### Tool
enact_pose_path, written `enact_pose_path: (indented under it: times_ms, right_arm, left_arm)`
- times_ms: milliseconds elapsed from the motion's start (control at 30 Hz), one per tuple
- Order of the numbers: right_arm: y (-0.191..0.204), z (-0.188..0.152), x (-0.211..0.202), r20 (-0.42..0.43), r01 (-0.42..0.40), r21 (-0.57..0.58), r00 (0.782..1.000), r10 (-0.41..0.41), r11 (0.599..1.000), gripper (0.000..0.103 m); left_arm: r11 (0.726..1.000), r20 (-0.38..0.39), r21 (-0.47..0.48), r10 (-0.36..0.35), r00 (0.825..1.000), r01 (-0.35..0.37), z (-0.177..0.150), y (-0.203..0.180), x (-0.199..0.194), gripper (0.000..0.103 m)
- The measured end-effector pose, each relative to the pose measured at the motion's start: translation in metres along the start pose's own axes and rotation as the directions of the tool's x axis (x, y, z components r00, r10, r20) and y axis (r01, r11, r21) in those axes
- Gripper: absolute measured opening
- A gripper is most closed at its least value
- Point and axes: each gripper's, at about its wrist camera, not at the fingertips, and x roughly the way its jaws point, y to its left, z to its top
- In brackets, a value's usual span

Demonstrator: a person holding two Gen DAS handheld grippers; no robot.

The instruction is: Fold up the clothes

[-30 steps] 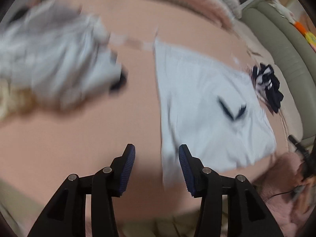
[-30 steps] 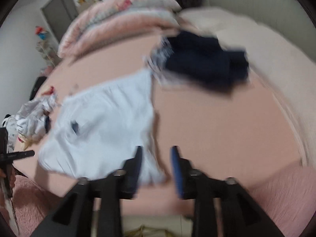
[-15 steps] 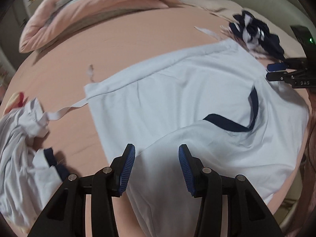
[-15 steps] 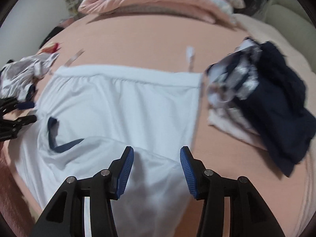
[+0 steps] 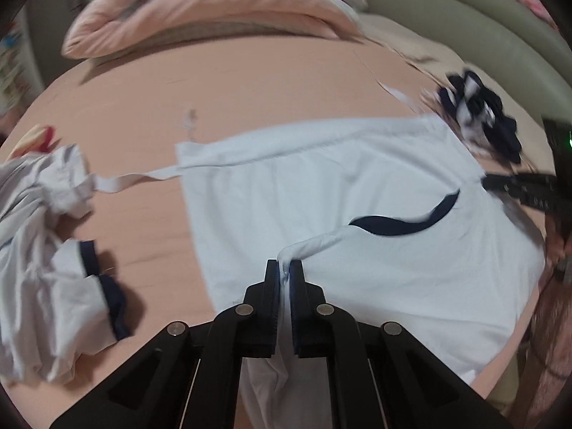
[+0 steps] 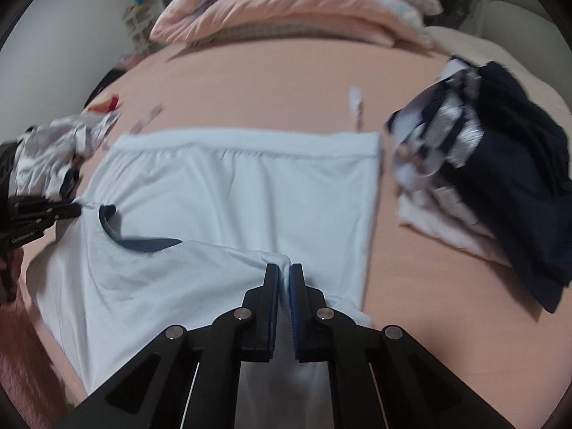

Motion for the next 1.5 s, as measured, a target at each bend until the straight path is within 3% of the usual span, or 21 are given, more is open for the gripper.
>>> enact_pose_path:
  times_ms: [133,233,300,367,400,433,500,633,767,867,933,1000,1033,1133,1267,1367,1500]
  right_arm:
    - [-0.005,-0.004,0.024,-0.051,0.015,0.016,0.999,-0.015,1.0,0.005]
    - [-0.007,0.002,0.021,-0.033,-0.009,0.004,0.999,0.009,1.0,0.008]
    - [-0.012,0.005,0.004,0.013,-0.011,0.057,1.0,0.01,0.998,0.01]
    - [-0.016,0.004,-0.021,0.069,-0.022,0.113,0.998,0.014,0.993,0.019]
    - [-0.016,0.003,-0.035,0.096,-0.036,0.132,0.995,0.023,0.991,0.025]
    - [-0.012,0.001,-0.047,0.108,-0.045,0.131,0.994,0.031,0.99,0.033]
    - [0.002,-0.006,-0.067,0.111,-0.055,0.101,0.993,0.044,0.993,0.041]
    - [0.057,-0.047,-0.078,0.08,-0.003,0.012,0.997,0.003,1.0,0.041]
    - [0.094,-0.08,-0.059,0.034,0.087,-0.125,0.996,-0.083,0.988,0.041]
    - [0.098,-0.094,-0.059,0.099,0.198,-0.199,0.978,-0.181,0.96,0.041]
    - [0.091,-0.102,-0.059,0.115,0.224,-0.187,0.972,-0.205,0.957,0.041]
    - [0.083,-0.107,-0.06,0.123,0.237,-0.175,0.968,-0.218,0.955,0.041]
    - [0.077,-0.105,-0.062,0.121,0.235,-0.16,0.969,-0.217,0.959,0.041]
    - [0.049,-0.102,-0.07,0.099,0.212,-0.054,0.974,-0.206,0.976,0.041]
    - [0.0,-0.108,-0.079,0.043,0.184,0.112,0.981,-0.189,0.977,0.048]
    - [-0.018,-0.107,-0.086,0.032,0.245,0.182,0.966,-0.255,0.952,0.051]
    - [-0.007,-0.097,-0.111,0.195,0.062,0.219,0.975,-0.106,0.974,0.051]
  left_arm:
    - [0.999,-0.089,-0.026,0.023,0.996,-0.026,-0.005,0.008,0.023,0.009]
    - [0.998,-0.086,-0.029,0.046,0.995,-0.048,0.003,0.007,0.016,0.01]
    - [0.996,-0.069,-0.048,0.07,0.995,-0.073,0.009,0.007,-0.001,0.011]
    - [0.995,-0.05,-0.02,0.095,0.994,-0.096,0.007,-0.004,-0.021,0.015]
    - [0.994,-0.041,-0.004,0.106,0.993,-0.107,0.006,-0.011,-0.032,0.025]
    - [0.996,-0.026,0.012,0.086,0.996,-0.086,0.0,-0.021,-0.043,0.043]
    - [0.999,0.012,0.01,0.042,0.999,-0.042,-0.012,-0.037,-0.059,0.065]
    - [0.998,0.066,0.005,0.067,0.996,-0.067,-0.032,-0.08,-0.065,0.065]
    - [0.997,0.0,-0.051,0.055,0.998,-0.055,-0.056,-0.098,-0.042,0.065]
    - [0.994,0.043,-0.029,0.108,0.993,-0.107,-0.071,-0.103,-0.044,0.065]
    - [0.992,0.044,0.008,0.126,0.991,-0.126,-0.081,-0.107,-0.043,0.065]
    - [0.972,0.013,0.128,0.197,0.98,-0.197,-0.088,-0.11,-0.03,0.065]
    - [0.958,0.022,0.199,0.205,0.979,-0.205,-0.09,-0.111,-0.031,0.066]
    - [0.945,-0.005,0.269,0.196,0.981,-0.188,-0.095,-0.096,-0.04,0.067]
    - [0.961,-0.052,0.259,0.118,0.992,-0.101,-0.097,-0.068,-0.055,0.067]
    - [0.974,-0.018,0.205,0.099,0.995,-0.094,-0.091,-0.068,-0.07,0.067]
    - [0.984,0.04,0.169,0.051,0.998,-0.057,-0.08,-0.092,-0.076,0.066]
